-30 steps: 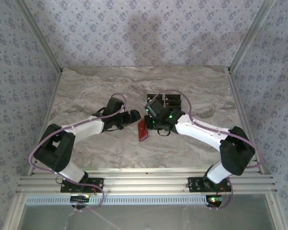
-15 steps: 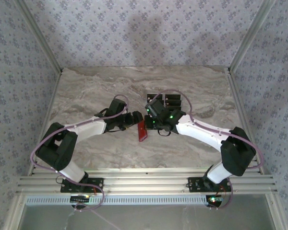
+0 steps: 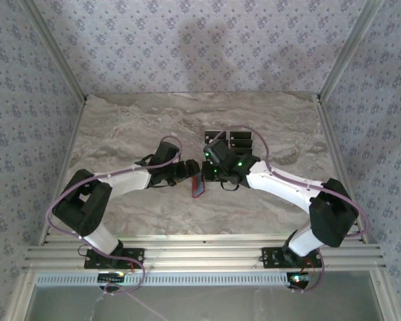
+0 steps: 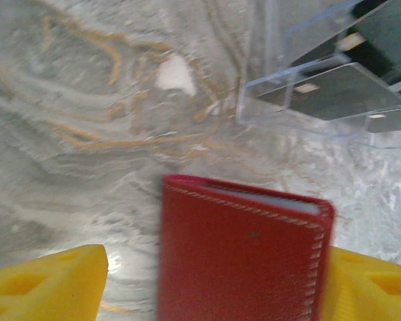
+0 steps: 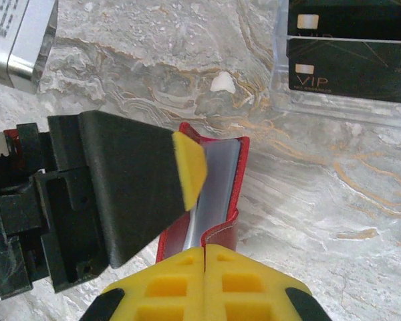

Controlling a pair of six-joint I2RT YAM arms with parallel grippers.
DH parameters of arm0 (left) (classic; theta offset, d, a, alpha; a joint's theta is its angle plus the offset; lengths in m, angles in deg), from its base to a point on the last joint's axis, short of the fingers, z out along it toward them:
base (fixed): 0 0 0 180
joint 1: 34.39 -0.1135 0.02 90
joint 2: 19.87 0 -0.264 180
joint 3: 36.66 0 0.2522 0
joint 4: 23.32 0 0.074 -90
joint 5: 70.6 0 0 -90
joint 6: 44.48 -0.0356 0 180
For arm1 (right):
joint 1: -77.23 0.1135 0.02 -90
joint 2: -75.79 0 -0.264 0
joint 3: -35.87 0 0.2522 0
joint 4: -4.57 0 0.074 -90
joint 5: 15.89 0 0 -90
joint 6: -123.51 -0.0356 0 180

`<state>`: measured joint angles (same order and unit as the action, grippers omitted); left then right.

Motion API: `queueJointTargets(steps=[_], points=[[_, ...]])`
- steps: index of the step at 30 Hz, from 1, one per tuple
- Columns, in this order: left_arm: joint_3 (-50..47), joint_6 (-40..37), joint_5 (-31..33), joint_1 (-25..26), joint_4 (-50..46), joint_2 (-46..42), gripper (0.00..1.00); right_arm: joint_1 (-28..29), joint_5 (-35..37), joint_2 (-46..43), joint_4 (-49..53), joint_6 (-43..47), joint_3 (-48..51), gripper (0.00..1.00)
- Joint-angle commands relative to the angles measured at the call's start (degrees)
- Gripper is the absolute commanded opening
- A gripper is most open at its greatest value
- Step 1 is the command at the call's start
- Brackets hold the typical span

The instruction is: Put the credit cards into the card holder

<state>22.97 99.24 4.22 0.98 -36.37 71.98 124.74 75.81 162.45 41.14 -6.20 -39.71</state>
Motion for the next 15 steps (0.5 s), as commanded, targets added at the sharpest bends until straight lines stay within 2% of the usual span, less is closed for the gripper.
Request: queueJointTargets(steps=[1,15], points=[[-2.6,1.4,2.1,0.2,0.4,-2.2,0.79,-0.8,1.0,-1.8,0.7,-1.1,2.0,0.0],[-9.3,0.6,6.1,-2.2,-2.5,-7.6,0.79,-4.1,2.3,-2.0,-5.6,-3.1,13.4,0.0]])
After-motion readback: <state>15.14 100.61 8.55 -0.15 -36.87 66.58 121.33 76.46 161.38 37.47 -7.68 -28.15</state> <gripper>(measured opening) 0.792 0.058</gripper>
